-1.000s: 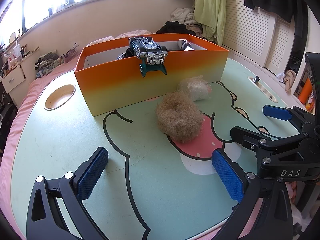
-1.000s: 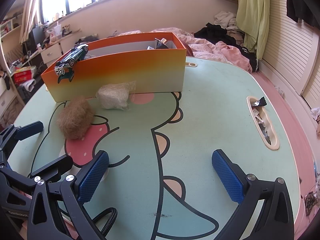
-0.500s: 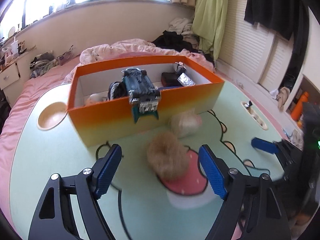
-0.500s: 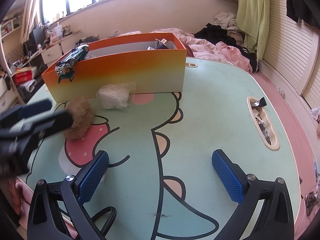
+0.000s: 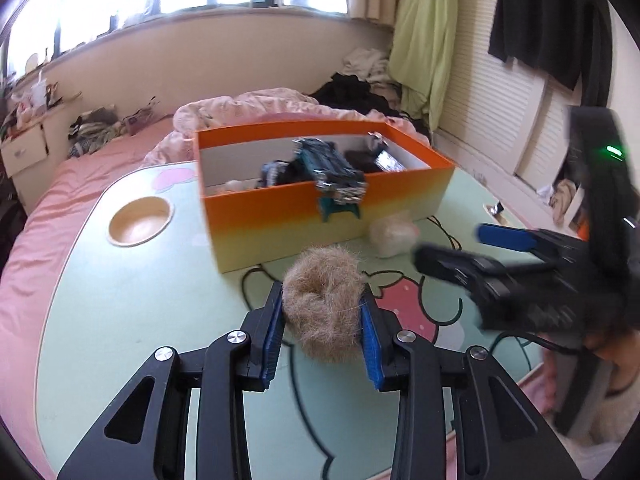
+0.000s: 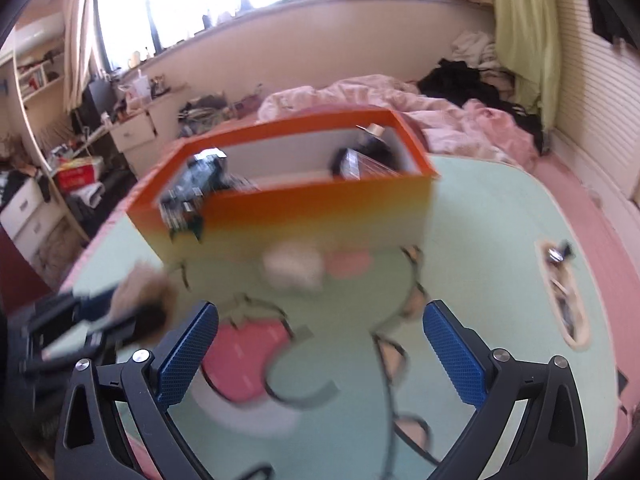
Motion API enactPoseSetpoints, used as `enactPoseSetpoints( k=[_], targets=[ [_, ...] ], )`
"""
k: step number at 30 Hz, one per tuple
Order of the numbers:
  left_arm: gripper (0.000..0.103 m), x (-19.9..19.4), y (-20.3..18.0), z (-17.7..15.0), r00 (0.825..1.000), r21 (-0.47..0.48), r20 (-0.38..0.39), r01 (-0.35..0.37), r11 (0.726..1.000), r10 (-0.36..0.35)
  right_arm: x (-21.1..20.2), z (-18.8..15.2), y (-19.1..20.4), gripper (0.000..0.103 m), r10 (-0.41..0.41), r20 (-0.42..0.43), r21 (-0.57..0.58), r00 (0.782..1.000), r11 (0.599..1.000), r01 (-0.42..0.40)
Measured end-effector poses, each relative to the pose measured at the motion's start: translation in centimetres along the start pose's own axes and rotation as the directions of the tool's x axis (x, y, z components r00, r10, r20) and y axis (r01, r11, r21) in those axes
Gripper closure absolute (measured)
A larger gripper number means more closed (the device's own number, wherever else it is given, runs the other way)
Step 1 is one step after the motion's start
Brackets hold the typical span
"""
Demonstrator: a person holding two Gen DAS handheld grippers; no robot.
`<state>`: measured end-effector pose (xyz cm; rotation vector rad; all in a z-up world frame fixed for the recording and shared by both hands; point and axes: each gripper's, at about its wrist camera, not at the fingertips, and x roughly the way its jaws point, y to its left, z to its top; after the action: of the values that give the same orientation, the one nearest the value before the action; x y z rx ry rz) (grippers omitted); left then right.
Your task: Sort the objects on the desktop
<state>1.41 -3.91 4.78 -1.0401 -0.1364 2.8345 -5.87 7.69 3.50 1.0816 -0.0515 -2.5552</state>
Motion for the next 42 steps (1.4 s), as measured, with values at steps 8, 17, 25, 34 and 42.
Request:
enactPoseSetpoints(
  k=[8, 17, 25, 34, 42],
  targets=[
    [0.067, -0.2, 0.7, 0.8, 0.998, -0.036, 0.009, 0.061, 0.998, -0.061, 2.5, 0.7, 0.0, 0.071, 0.058, -0.065, 0.017, 0.996, 0.998, -0.057],
    [0.068, 3.4, -1.4, 5.6, 0.997, 0.003, -0.04, 0.069, 0.998, -0.069, -1.5, 3.7, -0.9, 0.071, 0.043, 0.066, 0.008, 0.997, 0.999, -0.044],
    [0.069, 5.0, -1.2, 12.5, 0.998, 0.058, 0.003, -0.06, 0.997, 0.06, 2.6, 8.8, -1.2, 0.067, -0.048, 0.011, 0.033, 0.999, 0.998, 0.047],
    [0.013, 3.6, 1.6, 9.9, 0.985, -0.058, 0.094, -0.141, 0.988, 0.146, -0.7, 6.6, -1.3, 0.017, -0.124, 0.185, 0.037, 0.975, 0.992, 0.119],
    [0.013, 1.7, 1.5, 7.6, 0.993, -0.057, 0.078, -0.08, 0.995, 0.084, -4.3, 1.4, -0.6, 0.016, -0.052, 0.164, -0.018, 0.985, 0.998, 0.055]
  ],
)
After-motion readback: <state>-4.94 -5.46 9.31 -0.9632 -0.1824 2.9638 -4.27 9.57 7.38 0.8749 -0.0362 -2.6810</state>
